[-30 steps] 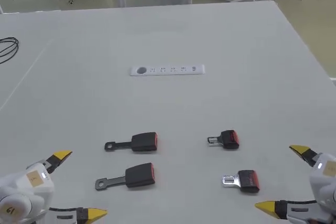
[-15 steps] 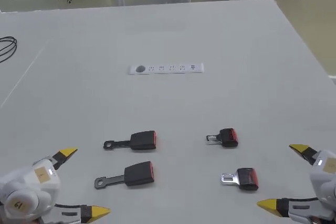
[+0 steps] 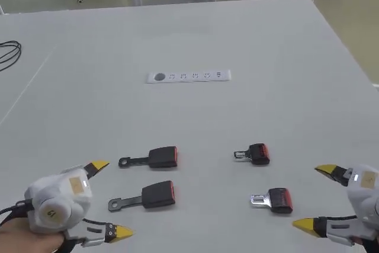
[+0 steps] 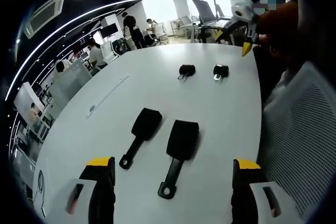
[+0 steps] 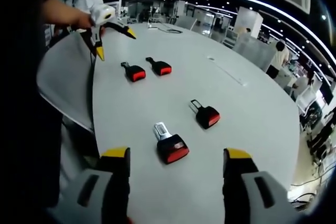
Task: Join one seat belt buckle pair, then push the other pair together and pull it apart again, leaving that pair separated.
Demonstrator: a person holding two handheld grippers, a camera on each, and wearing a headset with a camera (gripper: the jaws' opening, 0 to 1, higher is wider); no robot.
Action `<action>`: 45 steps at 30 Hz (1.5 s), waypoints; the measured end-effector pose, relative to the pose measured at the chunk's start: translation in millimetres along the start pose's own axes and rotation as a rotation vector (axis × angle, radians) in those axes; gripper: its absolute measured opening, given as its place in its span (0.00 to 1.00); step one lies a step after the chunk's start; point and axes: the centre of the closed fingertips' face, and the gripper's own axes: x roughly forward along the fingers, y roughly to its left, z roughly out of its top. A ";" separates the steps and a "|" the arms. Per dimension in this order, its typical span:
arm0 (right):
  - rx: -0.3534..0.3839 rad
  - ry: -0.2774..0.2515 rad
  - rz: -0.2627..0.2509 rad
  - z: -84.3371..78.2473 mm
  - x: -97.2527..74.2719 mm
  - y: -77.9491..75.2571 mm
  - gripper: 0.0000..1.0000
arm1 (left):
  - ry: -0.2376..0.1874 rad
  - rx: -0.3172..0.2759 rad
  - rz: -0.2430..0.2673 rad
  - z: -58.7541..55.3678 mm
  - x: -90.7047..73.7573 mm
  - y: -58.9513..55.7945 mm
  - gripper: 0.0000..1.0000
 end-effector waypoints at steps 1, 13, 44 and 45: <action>-0.003 0.003 0.003 -0.1 0.7 0.4 0.70 | 0.011 0.011 -0.011 -1.8 4.1 -0.9 0.93; -0.097 0.058 0.117 1.1 26.3 17.1 0.64 | 0.090 0.047 -0.129 0.4 36.9 -20.6 0.82; -0.220 0.203 0.273 -33.8 69.2 8.3 0.41 | 0.215 0.071 -0.256 -18.6 85.2 -6.2 0.57; -0.221 0.202 0.279 -33.0 69.4 8.9 0.40 | 0.217 0.066 -0.264 -19.7 85.8 -5.6 0.55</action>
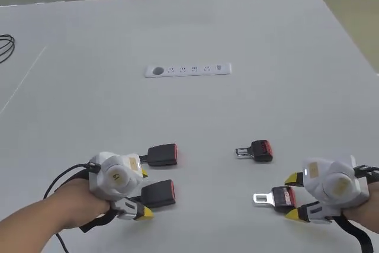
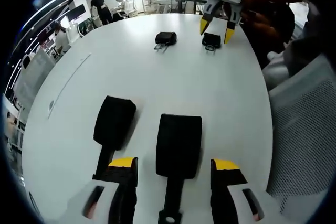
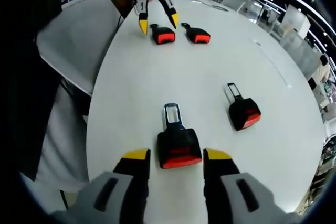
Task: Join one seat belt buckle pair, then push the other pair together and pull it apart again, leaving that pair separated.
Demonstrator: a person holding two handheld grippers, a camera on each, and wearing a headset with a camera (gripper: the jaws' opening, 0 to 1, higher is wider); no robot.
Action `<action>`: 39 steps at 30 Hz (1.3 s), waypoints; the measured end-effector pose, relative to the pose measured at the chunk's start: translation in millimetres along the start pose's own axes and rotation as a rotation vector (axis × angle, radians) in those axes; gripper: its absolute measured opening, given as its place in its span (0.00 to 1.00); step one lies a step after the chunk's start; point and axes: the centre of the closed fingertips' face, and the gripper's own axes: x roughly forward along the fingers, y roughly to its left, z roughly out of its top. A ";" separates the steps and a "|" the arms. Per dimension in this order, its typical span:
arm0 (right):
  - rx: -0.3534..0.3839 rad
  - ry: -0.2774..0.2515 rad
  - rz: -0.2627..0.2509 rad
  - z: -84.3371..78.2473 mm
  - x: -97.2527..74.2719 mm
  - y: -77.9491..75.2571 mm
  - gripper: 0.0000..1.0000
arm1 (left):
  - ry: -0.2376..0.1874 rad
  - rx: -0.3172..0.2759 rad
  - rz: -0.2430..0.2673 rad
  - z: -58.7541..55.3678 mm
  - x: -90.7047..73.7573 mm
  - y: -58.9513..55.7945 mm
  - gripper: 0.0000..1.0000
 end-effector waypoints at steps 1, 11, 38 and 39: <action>-0.003 0.002 0.005 -0.2 0.7 0.0 0.39 | -0.003 -0.004 -0.007 -0.2 0.0 -0.2 0.53; -0.031 0.043 0.023 -8.9 4.6 -3.1 0.35 | 0.037 0.048 -0.056 -5.8 3.5 -7.0 0.36; -0.005 0.054 0.081 -13.5 8.7 -3.9 0.33 | 0.121 0.162 -0.099 -5.8 5.9 -4.2 0.31; -0.002 0.054 0.078 -13.5 8.6 -4.0 0.33 | 0.120 0.158 -0.101 -6.1 5.8 -4.2 0.31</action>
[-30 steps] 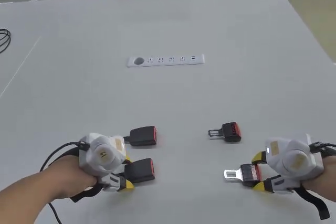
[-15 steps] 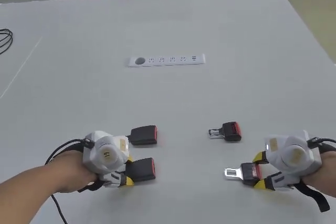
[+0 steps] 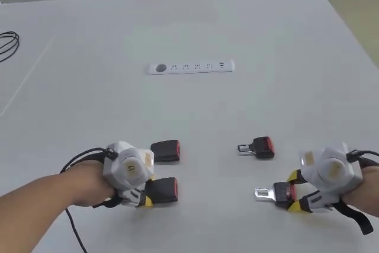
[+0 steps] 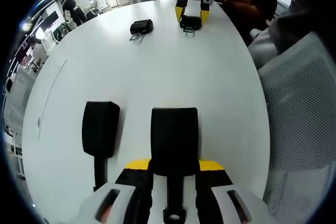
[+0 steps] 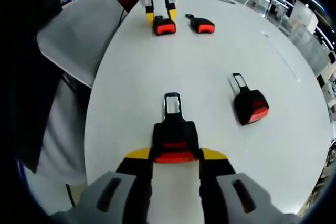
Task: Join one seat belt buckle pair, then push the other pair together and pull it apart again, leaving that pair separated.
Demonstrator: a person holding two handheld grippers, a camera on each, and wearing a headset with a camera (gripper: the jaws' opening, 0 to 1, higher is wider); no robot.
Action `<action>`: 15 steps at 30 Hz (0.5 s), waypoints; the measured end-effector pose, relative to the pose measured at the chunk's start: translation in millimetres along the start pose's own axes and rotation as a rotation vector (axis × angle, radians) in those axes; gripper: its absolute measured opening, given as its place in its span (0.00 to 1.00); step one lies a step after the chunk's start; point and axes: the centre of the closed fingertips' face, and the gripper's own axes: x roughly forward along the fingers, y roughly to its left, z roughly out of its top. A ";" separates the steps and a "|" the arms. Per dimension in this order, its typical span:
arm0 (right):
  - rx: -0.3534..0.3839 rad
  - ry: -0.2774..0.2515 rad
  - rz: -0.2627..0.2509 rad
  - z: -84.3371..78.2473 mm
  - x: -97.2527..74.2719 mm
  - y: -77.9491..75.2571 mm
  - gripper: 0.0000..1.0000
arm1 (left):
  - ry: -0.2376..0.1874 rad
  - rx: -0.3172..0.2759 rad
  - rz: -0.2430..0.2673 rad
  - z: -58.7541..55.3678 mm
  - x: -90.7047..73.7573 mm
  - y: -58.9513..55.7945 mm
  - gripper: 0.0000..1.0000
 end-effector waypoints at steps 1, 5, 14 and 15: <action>0.004 -0.001 -0.003 0.2 -0.1 0.1 0.33 | -0.003 -0.003 -0.002 0.1 0.1 -0.4 0.31; 0.008 0.001 -0.012 1.0 0.2 -0.2 0.33 | -0.005 -0.016 -0.006 0.3 0.4 -0.2 0.31; 0.041 -0.016 -0.024 16.0 6.6 1.0 0.33 | 0.002 -0.013 -0.010 -0.2 0.8 -0.9 0.31; 0.042 -0.018 -0.024 18.1 7.7 1.7 0.33 | 0.003 -0.012 -0.010 0.3 1.0 -1.1 0.31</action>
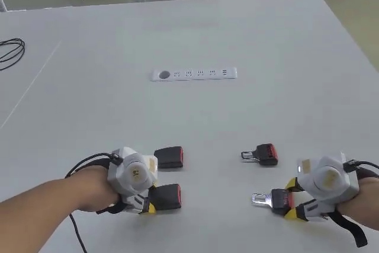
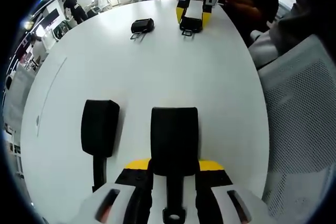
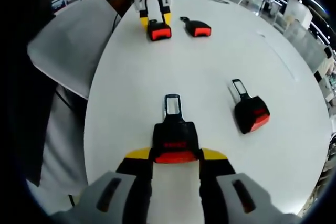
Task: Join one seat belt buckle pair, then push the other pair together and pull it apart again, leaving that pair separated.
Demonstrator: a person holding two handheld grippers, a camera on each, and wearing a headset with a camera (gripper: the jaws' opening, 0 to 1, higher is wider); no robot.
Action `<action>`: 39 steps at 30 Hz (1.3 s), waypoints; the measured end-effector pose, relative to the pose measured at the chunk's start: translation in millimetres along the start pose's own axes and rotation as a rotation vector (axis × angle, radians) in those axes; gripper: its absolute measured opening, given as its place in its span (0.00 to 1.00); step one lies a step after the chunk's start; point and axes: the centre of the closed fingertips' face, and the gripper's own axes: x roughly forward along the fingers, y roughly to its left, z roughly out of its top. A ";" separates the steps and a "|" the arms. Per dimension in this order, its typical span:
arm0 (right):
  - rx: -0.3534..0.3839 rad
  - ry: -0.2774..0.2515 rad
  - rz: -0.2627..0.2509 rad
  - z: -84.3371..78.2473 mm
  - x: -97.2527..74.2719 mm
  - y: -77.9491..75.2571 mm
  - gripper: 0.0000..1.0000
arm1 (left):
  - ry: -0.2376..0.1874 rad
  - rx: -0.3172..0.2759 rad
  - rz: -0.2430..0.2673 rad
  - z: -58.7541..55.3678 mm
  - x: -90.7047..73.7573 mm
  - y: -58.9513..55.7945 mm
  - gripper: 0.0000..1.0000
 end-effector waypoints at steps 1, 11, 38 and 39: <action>-0.007 -0.004 0.002 3.4 1.8 1.5 0.33 | 0.000 0.000 0.000 0.0 0.0 0.0 0.31; -0.014 -0.030 -0.002 26.2 13.0 6.5 0.33 | 0.014 0.018 -0.012 0.1 0.4 -0.3 0.31; -0.052 -0.102 -0.001 100.2 49.5 23.0 0.33 | 0.043 0.045 -0.022 0.0 0.9 -0.5 0.31; -0.054 -0.102 0.001 102.9 51.2 23.4 0.33 | 0.044 0.045 -0.021 -0.2 0.9 -0.5 0.31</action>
